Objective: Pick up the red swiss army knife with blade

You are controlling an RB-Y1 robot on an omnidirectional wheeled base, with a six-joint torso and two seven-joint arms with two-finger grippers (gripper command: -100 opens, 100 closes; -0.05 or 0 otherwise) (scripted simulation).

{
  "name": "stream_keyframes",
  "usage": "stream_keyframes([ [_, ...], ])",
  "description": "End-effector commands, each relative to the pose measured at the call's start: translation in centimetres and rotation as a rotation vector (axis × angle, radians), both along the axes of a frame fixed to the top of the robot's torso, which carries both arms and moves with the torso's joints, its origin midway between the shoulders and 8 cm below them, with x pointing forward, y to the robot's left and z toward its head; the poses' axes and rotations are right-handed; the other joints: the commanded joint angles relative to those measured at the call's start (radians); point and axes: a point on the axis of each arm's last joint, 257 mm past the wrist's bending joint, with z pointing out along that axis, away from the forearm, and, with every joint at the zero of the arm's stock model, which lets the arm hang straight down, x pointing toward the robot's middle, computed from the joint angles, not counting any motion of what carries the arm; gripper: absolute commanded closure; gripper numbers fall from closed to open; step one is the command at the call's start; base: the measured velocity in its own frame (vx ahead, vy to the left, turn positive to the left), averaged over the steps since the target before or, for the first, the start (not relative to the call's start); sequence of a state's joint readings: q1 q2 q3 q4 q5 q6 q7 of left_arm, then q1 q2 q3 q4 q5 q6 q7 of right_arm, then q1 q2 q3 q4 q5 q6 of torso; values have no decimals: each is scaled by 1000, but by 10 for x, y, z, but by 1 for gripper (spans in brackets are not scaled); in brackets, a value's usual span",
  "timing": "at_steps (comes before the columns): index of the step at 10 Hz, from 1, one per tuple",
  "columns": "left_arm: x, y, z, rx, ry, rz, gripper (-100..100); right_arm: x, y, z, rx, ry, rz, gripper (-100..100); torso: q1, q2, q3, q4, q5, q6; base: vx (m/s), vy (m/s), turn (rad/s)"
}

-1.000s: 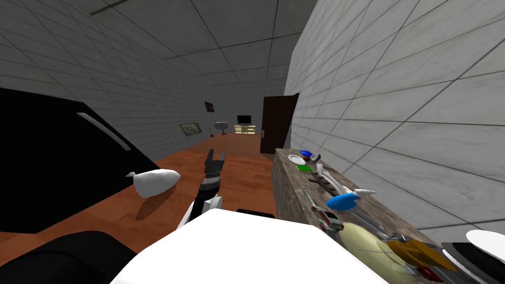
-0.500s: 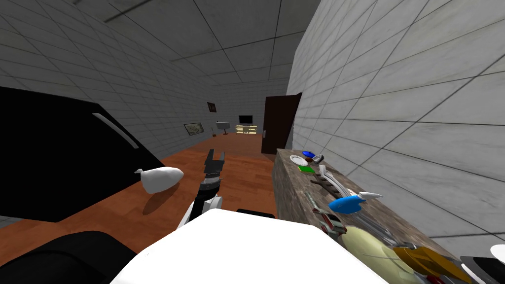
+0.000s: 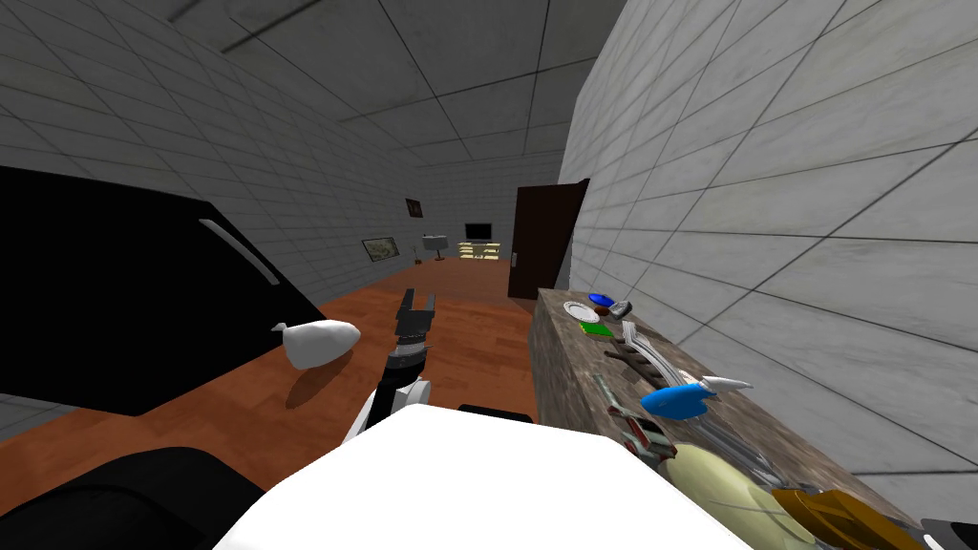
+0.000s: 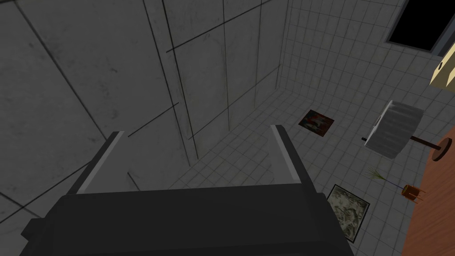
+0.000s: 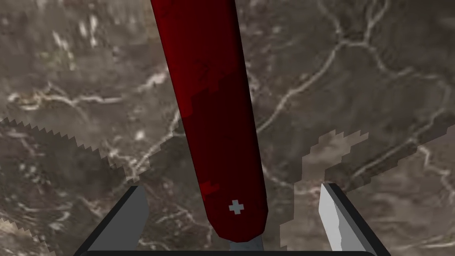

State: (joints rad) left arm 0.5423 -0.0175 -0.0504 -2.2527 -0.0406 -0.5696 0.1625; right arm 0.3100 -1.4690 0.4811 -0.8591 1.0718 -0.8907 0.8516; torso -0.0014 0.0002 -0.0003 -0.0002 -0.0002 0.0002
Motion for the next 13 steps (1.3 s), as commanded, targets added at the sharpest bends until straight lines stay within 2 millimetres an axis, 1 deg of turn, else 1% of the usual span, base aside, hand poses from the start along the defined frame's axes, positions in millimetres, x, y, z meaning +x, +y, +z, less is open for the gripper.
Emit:
stream_keyframes([
  [1, 0, 0, 0, 0, 0, 0, 0, 0, 0, 0, 0, 0, 0, 100, 0, 0, 0, 0, 0, 0, 0, 0, 0],
  [5, 0, 0, 0, 0, 0, 0, 0, 0, 0, 0, 0, 1, 1, 100, -1, 0, 0, 0, 0, 0, 0, 0, 0],
  [6, 0, 0, 0, 0, 0, 0, 0, 0, 0, 0, 0, 1, 1, 0, 0, 0, 0, 0, 0, 0, 0, 0, 0],
  [7, 0, 0, 0, 0, 0, 0, 0, 13, 3, 2, 9, -10, 20, 100, 0, 0, 0, 0, 0, 0, 5, 3, -99],
  [8, 0, 0, 0, 0, 0, 0, 0, 12, 3, 2, 7, -7, 22, 100, 0, 0, 0, 0, 0, 0, 7, 7, -67],
  [9, 0, 0, 0, 0, 0, 0, 0, 28, 7, 4, 20, -26, 34, 100, 0, -1, 0, 0, 0, 0, 8, 8, -104],
  [10, 0, 0, 0, 0, 0, 0, 0, 24, 4, 4, 9, -10, 46, 100, 0, -1, 0, 0, 0, 0, 9, 8, -36],
  [11, 0, 0, 0, 0, 0, 0, 0, 39, 9, 6, 24, -31, 54, 100, 1, -1, 0, 0, 0, 0, 9, 4, -99],
  [12, 0, 0, 0, 0, 0, 0, 0, 35, 5, 6, 11, -14, 66, 100, 1, -1, 0, 1, 0, 0, 7, 7, -51],
  [13, 0, 0, 0, 0, 0, 0, 0, 51, 11, 8, 30, -39, 69, 100, 1, 0, 0, 1, 0, 0, 6, 5, -106],
])
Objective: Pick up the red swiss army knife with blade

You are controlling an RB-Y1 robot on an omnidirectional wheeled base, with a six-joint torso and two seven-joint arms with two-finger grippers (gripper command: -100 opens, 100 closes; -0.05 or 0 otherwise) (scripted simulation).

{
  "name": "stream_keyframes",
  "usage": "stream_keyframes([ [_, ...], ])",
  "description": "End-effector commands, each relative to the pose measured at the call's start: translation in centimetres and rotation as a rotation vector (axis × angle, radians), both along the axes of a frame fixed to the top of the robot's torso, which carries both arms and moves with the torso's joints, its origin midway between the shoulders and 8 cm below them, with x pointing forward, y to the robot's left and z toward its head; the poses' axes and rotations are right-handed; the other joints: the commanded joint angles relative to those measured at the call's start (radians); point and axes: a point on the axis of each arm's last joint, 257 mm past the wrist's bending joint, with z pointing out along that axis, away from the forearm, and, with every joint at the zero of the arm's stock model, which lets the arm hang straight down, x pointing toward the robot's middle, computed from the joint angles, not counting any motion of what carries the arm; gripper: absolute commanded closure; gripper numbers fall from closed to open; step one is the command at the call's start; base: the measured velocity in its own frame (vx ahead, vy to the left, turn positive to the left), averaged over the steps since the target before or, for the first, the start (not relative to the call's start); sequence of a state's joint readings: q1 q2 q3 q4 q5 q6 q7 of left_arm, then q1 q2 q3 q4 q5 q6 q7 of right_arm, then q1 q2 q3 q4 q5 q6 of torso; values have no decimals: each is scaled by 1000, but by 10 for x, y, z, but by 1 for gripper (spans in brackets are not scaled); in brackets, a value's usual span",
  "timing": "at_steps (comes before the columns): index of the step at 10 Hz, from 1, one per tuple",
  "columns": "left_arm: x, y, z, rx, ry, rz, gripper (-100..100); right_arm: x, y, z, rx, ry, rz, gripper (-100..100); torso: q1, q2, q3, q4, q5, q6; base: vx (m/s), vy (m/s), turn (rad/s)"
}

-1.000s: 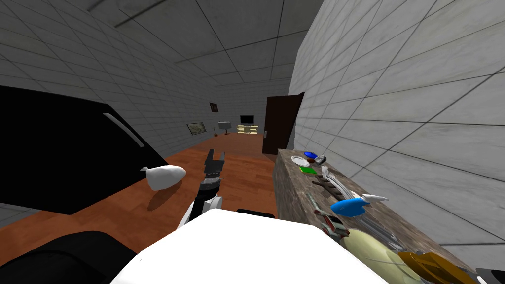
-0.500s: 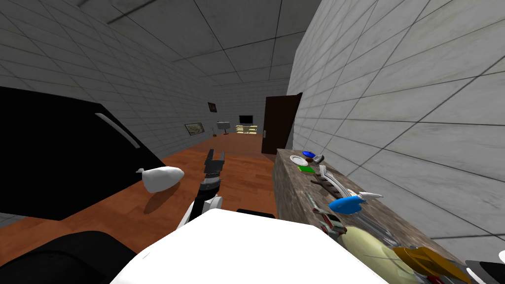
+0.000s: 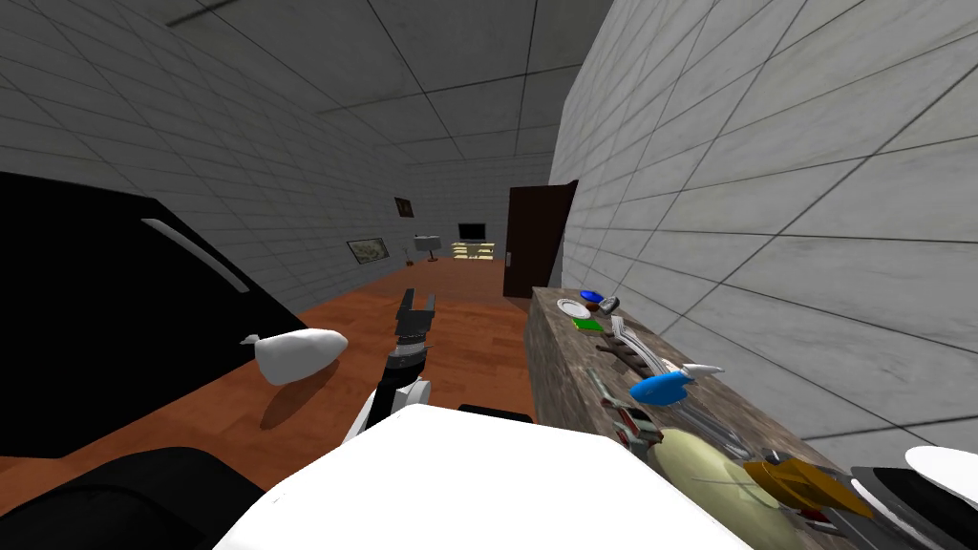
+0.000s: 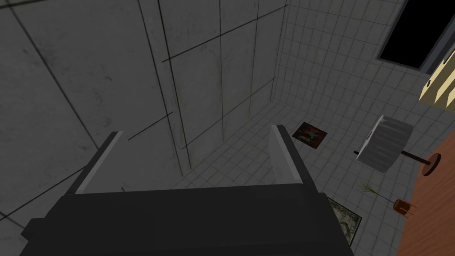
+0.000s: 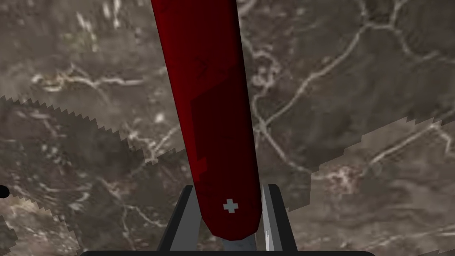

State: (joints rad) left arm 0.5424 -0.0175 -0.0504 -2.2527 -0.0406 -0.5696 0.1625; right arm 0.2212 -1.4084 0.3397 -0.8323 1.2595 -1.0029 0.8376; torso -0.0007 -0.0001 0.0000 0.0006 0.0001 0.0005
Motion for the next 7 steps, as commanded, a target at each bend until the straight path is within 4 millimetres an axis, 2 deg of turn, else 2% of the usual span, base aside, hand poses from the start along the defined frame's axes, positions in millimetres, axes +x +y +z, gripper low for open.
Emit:
stream_keyframes([
  [1, 0, 0, 0, 0, 0, 0, 0, 2, -2, 1, -7, 12, 17, 100, 0, 0, 0, 0, 0, 0, 6, 7, -42],
  [2, 0, 0, 0, 0, 0, 0, 0, 17, 4, 4, 11, -11, 18, 100, 0, 0, 0, 0, 0, 0, 8, 4, -97],
  [4, 0, 0, 0, 0, 0, 0, 0, 10, -2, 3, -12, 17, 36, 100, 0, 0, 0, 0, 0, 0, 4, 4, -24],
  [5, 0, 0, 0, 0, 0, 0, 0, 23, 2, 6, 2, 1, 39, 100, 0, 1, 0, 0, 0, 0, 3, 1, -78],
  [6, 0, 0, 0, 0, 0, 0, 0, 18, -2, 6, -13, 18, 49, 100, 0, 0, 0, 0, 0, 0, 7, 5, -54],
  [7, 0, 0, 0, 0, 0, 0, 0, 31, 3, 9, 2, 0, 50, 100, 0, 1, 0, 0, 0, 1, 7, 6, -107],
])
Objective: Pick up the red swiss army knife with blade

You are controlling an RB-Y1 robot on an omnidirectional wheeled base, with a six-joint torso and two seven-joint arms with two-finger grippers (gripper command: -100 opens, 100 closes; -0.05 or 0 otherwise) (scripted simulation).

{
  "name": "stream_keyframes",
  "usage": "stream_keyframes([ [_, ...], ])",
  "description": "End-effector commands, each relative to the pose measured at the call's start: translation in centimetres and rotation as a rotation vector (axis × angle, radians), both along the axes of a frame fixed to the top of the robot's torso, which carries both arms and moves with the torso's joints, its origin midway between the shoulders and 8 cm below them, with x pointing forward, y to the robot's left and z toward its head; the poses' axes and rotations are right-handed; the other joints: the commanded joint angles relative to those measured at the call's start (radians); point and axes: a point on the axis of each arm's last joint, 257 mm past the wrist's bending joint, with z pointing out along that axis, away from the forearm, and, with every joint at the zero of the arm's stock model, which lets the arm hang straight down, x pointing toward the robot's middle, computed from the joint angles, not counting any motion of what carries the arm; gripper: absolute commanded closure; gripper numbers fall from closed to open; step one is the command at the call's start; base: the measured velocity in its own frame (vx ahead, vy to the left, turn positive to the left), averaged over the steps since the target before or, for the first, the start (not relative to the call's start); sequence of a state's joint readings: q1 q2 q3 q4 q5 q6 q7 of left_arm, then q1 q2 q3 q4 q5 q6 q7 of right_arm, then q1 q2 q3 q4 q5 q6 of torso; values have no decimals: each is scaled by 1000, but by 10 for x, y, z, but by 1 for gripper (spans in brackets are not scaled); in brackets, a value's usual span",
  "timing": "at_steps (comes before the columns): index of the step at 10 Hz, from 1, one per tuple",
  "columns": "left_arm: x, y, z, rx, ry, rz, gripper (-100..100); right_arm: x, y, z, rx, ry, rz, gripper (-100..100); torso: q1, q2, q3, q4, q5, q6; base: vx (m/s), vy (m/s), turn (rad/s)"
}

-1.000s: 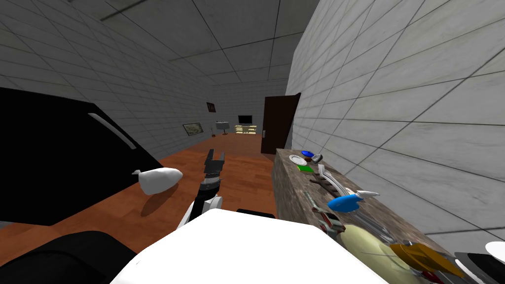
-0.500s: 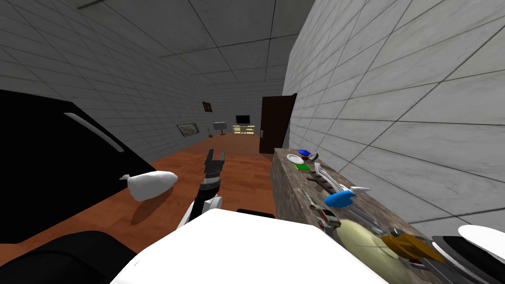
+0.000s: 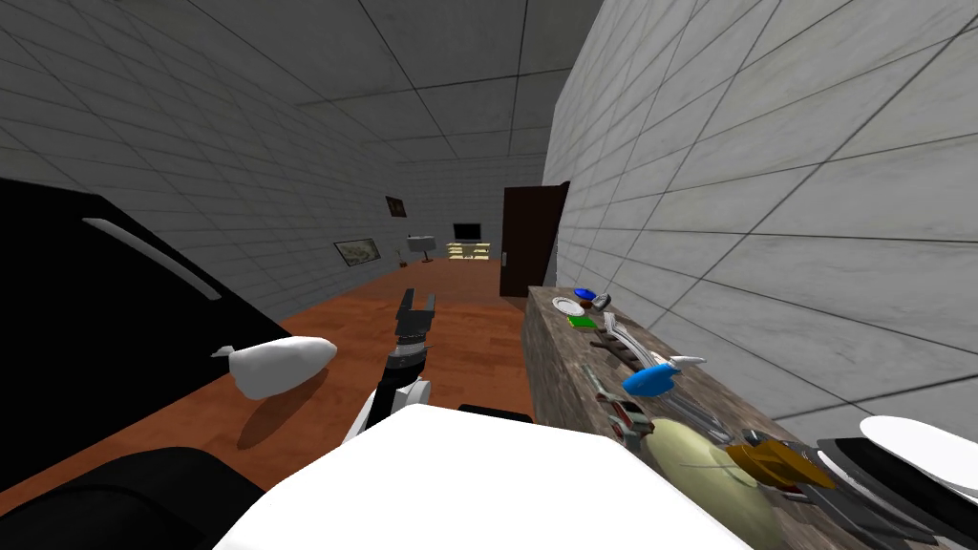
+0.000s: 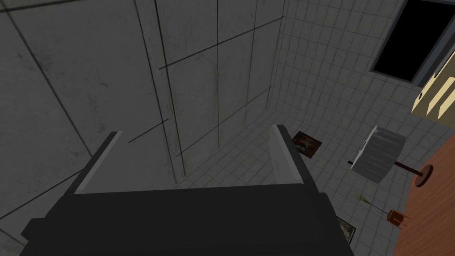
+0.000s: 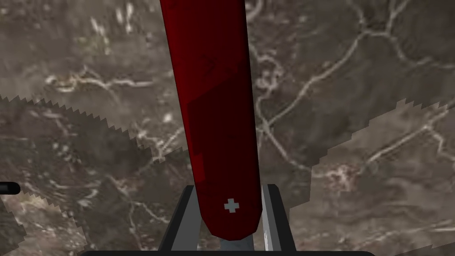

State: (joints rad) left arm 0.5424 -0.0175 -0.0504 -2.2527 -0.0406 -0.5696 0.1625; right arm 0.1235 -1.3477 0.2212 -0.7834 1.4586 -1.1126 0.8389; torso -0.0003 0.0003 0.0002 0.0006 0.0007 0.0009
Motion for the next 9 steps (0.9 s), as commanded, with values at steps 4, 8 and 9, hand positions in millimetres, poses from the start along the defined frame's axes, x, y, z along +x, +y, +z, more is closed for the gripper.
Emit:
stream_keyframes([
  [4, 0, 0, 0, 0, 0, 0, 0, 20, 6, 6, 12, -4, 13, 100, 0, 0, 0, -1, 0, 0, 6, 7, -74],
  [8, 0, 0, 0, 0, 0, 0, 0, 22, 3, 8, -1, 12, 23, 100, 0, -1, -1, -1, 0, 1, 5, 5, -49],
  [9, 0, 0, 0, 0, 0, 0, 0, 22, 3, 8, -2, 15, 23, 0, 0, -1, -1, -1, 0, 0, 0, 0, 0],
])
